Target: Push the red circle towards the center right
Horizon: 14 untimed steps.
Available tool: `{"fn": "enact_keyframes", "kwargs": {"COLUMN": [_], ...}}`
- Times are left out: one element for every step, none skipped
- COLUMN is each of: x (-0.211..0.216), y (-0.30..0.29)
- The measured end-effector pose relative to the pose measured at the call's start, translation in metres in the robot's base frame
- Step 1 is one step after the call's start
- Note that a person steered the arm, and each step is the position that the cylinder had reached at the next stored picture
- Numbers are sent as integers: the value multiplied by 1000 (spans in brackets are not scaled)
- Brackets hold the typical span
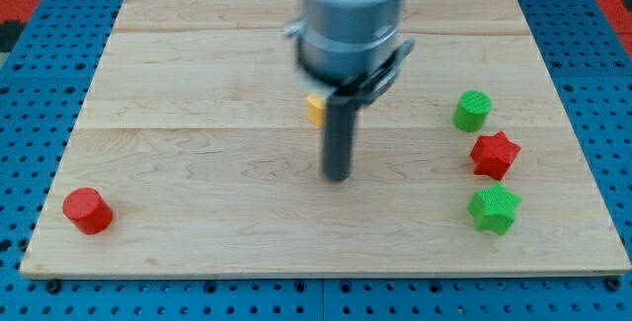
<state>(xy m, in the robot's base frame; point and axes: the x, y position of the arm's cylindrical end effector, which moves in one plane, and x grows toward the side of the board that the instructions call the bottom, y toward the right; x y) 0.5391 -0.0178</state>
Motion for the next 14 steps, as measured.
{"fn": "enact_keyframes", "kwargs": {"x": [68,70,48,25,-15,-6,15,36,18,12,0,32,-6,-81], "y": [-113,-215,-286,-205,-164,-79,-122,-60,33,86,85,99,137,108]}}
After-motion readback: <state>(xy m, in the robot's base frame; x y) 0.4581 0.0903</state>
